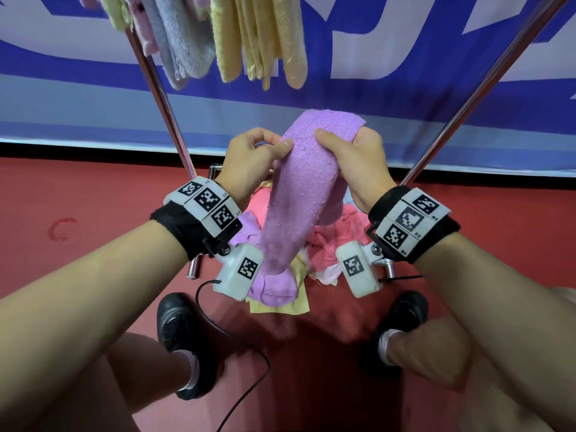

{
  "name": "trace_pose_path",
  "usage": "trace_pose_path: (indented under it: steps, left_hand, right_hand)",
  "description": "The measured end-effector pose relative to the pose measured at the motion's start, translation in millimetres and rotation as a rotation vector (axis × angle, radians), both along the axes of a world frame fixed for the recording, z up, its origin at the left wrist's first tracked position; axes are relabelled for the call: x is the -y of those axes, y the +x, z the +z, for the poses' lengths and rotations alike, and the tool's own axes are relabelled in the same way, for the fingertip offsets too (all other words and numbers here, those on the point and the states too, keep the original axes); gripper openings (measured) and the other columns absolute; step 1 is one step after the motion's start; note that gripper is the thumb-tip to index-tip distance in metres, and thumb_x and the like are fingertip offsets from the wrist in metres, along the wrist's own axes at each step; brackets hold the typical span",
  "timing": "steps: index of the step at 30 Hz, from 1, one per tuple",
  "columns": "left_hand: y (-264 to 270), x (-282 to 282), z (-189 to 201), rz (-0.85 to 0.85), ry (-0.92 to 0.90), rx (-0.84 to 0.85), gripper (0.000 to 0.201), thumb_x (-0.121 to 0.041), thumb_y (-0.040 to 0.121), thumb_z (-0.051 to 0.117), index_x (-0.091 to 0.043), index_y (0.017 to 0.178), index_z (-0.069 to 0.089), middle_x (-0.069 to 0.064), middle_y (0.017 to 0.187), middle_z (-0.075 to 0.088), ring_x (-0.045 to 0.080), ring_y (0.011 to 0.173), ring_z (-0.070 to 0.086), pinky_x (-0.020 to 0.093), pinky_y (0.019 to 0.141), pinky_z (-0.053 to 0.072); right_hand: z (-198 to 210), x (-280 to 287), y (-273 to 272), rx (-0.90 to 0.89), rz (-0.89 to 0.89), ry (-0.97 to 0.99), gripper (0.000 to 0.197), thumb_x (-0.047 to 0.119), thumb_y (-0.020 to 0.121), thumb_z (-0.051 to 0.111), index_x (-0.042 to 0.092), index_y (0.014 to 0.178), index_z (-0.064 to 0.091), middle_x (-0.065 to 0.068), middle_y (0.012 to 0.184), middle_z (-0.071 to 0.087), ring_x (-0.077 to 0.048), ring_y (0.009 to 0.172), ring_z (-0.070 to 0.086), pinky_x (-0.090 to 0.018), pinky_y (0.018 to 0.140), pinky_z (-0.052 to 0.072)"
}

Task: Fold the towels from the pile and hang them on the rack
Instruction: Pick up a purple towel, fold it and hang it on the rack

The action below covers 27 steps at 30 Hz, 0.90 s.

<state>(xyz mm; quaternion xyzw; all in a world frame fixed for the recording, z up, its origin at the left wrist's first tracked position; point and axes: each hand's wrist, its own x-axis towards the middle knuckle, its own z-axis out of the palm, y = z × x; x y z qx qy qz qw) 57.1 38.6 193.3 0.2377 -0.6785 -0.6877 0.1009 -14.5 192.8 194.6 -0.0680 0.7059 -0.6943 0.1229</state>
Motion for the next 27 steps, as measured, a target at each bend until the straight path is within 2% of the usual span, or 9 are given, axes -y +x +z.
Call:
trace_pose_path:
  steps: [3, 5, 8, 11, 14, 18, 22, 24, 27]
  left_hand:
    - [0, 1, 0, -0.123, 0.069, 0.074, 0.022, -0.036, 0.087, 0.073, -0.016, 0.094, 0.066, 0.003, 0.091, 0.069, 0.017, 0.084, 0.064, 0.037, 0.083, 0.052]
    - [2, 0, -2, -0.267, 0.130, 0.076, 0.039, -0.042, 0.092, 0.066, -0.005, 0.103, 0.070, 0.013, 0.098, 0.070, 0.025, 0.089, 0.064, 0.040, 0.089, 0.052]
    - [3, -3, 0, -0.228, 0.066, -0.024, 0.031, -0.039, 0.087, 0.073, -0.010, 0.078, 0.068, 0.011, 0.078, 0.058, 0.024, 0.075, 0.050, 0.040, 0.078, 0.044]
    - [0, -4, 0, -0.106, 0.023, -0.082, 0.023, -0.024, 0.088, 0.077, -0.016, 0.069, 0.065, 0.001, 0.065, 0.057, 0.015, 0.062, 0.050, 0.034, 0.066, 0.045]
    - [1, -6, 2, -0.156, 0.057, 0.002, 0.019, -0.027, 0.088, 0.077, -0.017, 0.075, 0.066, 0.005, 0.073, 0.059, 0.017, 0.064, 0.051, 0.028, 0.061, 0.045]
    - [6, -10, 8, -0.374, 0.082, 0.163, 0.026, -0.029, 0.094, 0.068, -0.005, 0.102, 0.072, 0.014, 0.098, 0.068, 0.021, 0.083, 0.060, 0.029, 0.077, 0.049]
    - [1, -5, 12, -0.150, 0.230, 0.015, 0.027, -0.029, 0.091, 0.071, -0.004, 0.102, 0.072, 0.019, 0.101, 0.065, 0.027, 0.091, 0.056, 0.040, 0.082, 0.043]
    - [0, 2, 11, 0.018, 0.302, -0.010, 0.017, -0.025, 0.091, 0.073, -0.008, 0.093, 0.071, 0.017, 0.096, 0.066, 0.026, 0.088, 0.058, 0.039, 0.080, 0.047]
    - [3, 8, 8, 0.110, 0.223, 0.020, 0.018, -0.026, 0.086, 0.078, -0.017, 0.076, 0.066, 0.010, 0.083, 0.064, 0.024, 0.074, 0.058, 0.034, 0.069, 0.049]
  right_hand:
    - [3, -2, 0, 0.041, 0.014, -0.074, 0.025, 0.013, 0.086, 0.075, 0.001, 0.109, 0.073, -0.014, 0.108, 0.077, -0.027, 0.106, 0.074, -0.051, 0.101, 0.056]
    - [6, -4, -3, 0.075, 0.006, -0.135, 0.021, -0.001, 0.090, 0.069, -0.002, 0.111, 0.071, -0.019, 0.112, 0.075, -0.031, 0.110, 0.072, -0.049, 0.103, 0.054]
    - [10, -5, -10, 0.104, -0.006, -0.177, 0.026, -0.012, 0.089, 0.061, -0.006, 0.113, 0.067, -0.025, 0.118, 0.072, -0.036, 0.115, 0.069, -0.052, 0.106, 0.052]
    - [15, -4, -12, 0.131, 0.014, -0.192, 0.025, -0.014, 0.090, 0.057, -0.006, 0.112, 0.066, -0.028, 0.120, 0.070, -0.038, 0.117, 0.068, -0.053, 0.106, 0.051]
    - [21, -6, -14, 0.113, 0.018, -0.141, 0.021, -0.009, 0.090, 0.060, 0.001, 0.104, 0.070, -0.019, 0.113, 0.074, -0.035, 0.115, 0.069, -0.052, 0.105, 0.053]
    - [26, -9, -25, 0.164, 0.054, -0.081, 0.038, 0.014, 0.074, 0.071, -0.002, 0.108, 0.073, -0.017, 0.109, 0.076, -0.031, 0.107, 0.073, -0.046, 0.101, 0.056]
    - [14, -11, -5, 0.483, 0.379, -0.281, 0.058, 0.039, 0.099, 0.055, -0.002, 0.139, 0.058, -0.022, 0.139, 0.062, -0.032, 0.131, 0.059, -0.043, 0.116, 0.043]
    - [-5, -6, 15, 0.531, 0.442, -0.266, 0.048, 0.030, 0.102, 0.057, -0.002, 0.137, 0.059, -0.021, 0.138, 0.063, -0.032, 0.132, 0.059, -0.045, 0.116, 0.043]
    - [-17, 1, 28, 0.395, 0.258, -0.134, 0.027, 0.010, 0.098, 0.064, -0.007, 0.119, 0.066, -0.022, 0.120, 0.072, -0.029, 0.112, 0.071, -0.043, 0.104, 0.054]
